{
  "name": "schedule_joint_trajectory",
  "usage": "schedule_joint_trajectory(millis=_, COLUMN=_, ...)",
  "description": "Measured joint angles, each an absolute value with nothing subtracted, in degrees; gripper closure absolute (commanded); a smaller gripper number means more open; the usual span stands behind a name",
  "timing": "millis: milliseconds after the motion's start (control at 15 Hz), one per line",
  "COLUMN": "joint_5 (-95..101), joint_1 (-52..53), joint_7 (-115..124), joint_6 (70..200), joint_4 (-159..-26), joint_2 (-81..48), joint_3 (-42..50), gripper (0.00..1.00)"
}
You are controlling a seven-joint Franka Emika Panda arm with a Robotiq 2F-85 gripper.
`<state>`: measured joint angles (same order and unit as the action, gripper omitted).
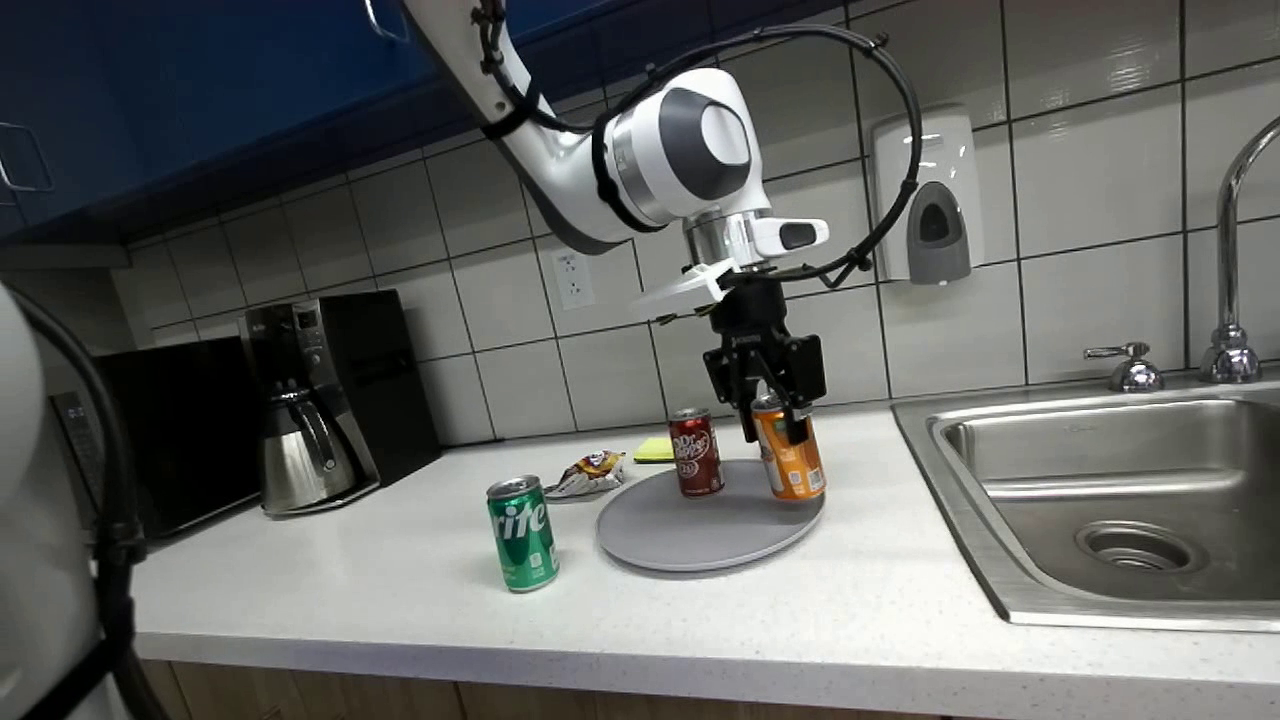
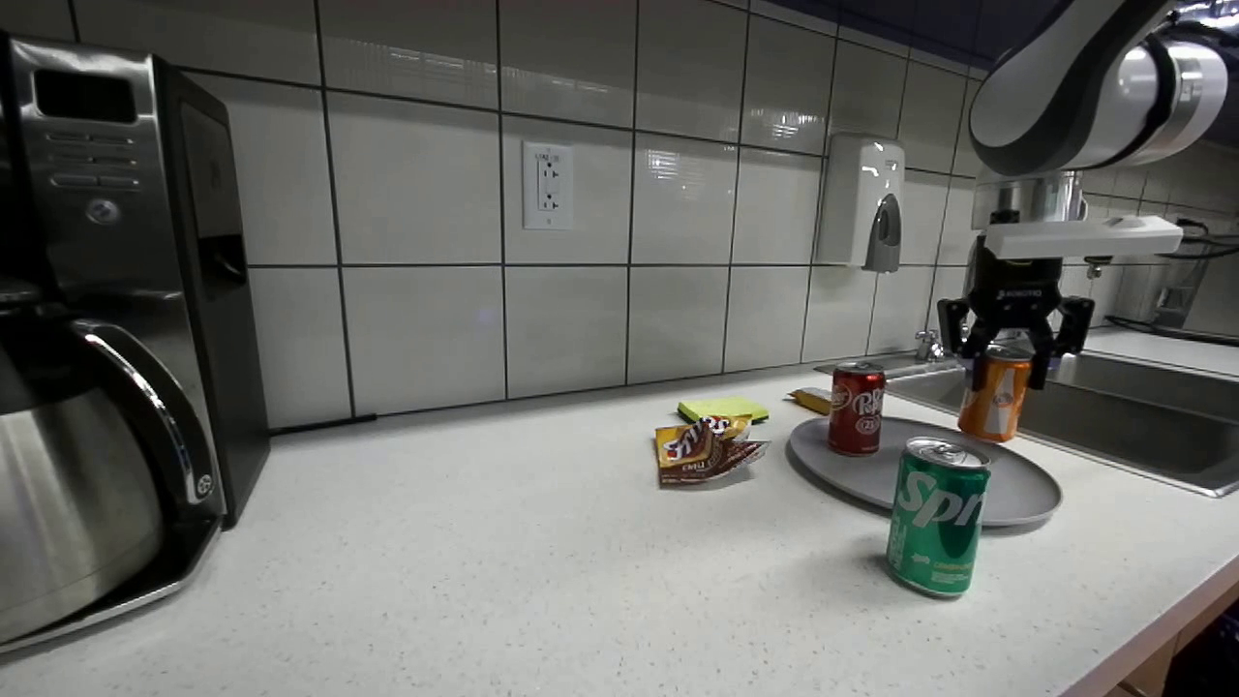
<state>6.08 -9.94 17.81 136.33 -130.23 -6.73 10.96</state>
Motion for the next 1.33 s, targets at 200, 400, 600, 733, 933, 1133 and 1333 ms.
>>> schedule_joint_trajectory(millis=200, joint_5=5.8, joint_1=-9.0, joint_7=16.9, joint_6=136.3, joint_4=-128.8, joint_2=-8.3, joint_3=10.6, gripper=0.62)
schedule_joint_trajectory(millis=400, joint_5=5.3, joint_1=-8.4, joint_7=16.1, joint_6=136.3, joint_4=-128.0, joint_2=-9.2, joint_3=10.0, gripper=0.62)
schedule_joint_trajectory(millis=600, joint_5=3.6, joint_1=-8.0, joint_7=14.8, joint_6=136.3, joint_4=-127.6, joint_2=-10.1, joint_3=9.4, gripper=0.62)
schedule_joint_trajectory(millis=733, joint_5=2.6, joint_1=-7.8, joint_7=14.1, joint_6=136.3, joint_4=-127.5, joint_2=-10.9, joint_3=9.1, gripper=0.62)
schedule_joint_trajectory(millis=933, joint_5=1.8, joint_1=-7.8, joint_7=13.5, joint_6=136.3, joint_4=-127.3, joint_2=-11.8, joint_3=8.9, gripper=0.62)
schedule_joint_trajectory(millis=1133, joint_5=1.5, joint_1=-7.8, joint_7=13.2, joint_6=136.1, joint_4=-127.0, joint_2=-12.0, joint_3=8.9, gripper=0.05)
schedule_joint_trajectory(millis=1333, joint_5=1.5, joint_1=-7.8, joint_7=13.0, joint_6=136.1, joint_4=-126.7, joint_2=-12.0, joint_3=8.9, gripper=0.0)
